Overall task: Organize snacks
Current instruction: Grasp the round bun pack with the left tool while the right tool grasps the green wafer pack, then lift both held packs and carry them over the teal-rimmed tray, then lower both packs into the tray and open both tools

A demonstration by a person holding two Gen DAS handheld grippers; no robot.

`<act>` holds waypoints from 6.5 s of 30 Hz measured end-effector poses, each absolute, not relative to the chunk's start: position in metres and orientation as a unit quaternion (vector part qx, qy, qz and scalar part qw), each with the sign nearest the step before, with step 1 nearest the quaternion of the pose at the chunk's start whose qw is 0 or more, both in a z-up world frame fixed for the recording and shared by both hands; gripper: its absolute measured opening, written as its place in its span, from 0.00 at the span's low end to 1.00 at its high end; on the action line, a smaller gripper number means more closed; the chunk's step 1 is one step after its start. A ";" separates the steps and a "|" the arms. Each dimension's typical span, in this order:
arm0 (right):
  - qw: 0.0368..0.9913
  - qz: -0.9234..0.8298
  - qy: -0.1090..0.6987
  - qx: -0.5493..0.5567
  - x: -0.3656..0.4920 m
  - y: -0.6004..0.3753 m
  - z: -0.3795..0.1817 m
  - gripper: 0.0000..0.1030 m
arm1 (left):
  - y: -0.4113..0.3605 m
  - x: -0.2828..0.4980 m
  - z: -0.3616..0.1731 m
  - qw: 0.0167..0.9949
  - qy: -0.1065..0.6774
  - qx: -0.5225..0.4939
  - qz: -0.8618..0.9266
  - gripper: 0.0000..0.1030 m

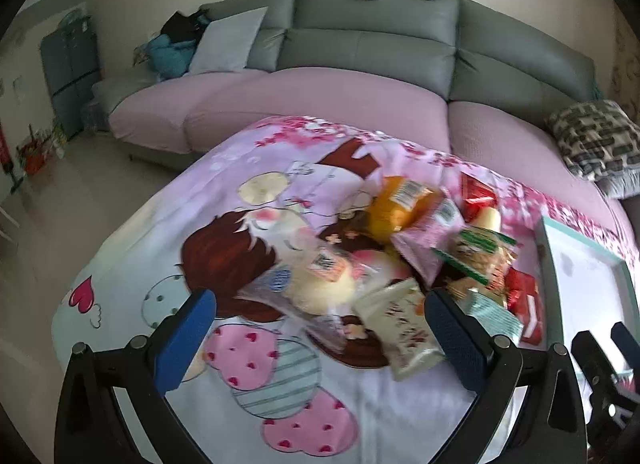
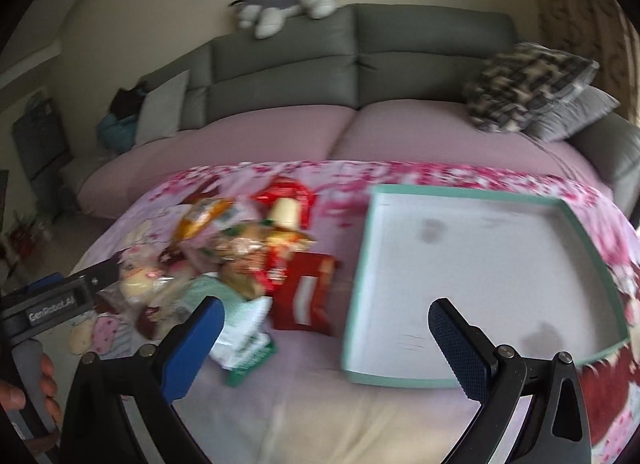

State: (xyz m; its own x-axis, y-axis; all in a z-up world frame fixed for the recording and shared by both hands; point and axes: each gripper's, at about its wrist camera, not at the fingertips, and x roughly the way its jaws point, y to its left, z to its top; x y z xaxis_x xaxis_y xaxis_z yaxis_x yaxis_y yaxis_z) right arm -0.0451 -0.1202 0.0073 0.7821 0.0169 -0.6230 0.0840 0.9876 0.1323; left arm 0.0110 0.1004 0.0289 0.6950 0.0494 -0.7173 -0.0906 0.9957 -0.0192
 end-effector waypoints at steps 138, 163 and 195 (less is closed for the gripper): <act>0.906 -0.217 0.294 0.215 -0.048 -0.310 0.007 0.67 | -0.159 0.040 0.027 0.900 0.368 0.089 -0.218 0.56; 0.867 -0.294 0.328 0.234 -0.065 -0.366 -0.032 0.68 | -0.227 0.045 -0.007 0.886 0.375 0.144 -0.233 0.56; 0.872 -0.275 0.359 0.185 -0.057 -0.354 -0.028 1.00 | -0.185 0.067 -0.006 0.903 0.396 0.095 -0.135 0.97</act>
State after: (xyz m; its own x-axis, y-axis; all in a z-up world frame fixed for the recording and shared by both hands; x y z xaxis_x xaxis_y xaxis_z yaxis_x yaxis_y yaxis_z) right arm -0.0567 -0.3537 -0.0275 0.5904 -0.3481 -0.7282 0.6132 0.7801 0.1243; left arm 0.0666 -0.1854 -0.0056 0.6502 -0.1690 -0.7407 0.3199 0.9452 0.0652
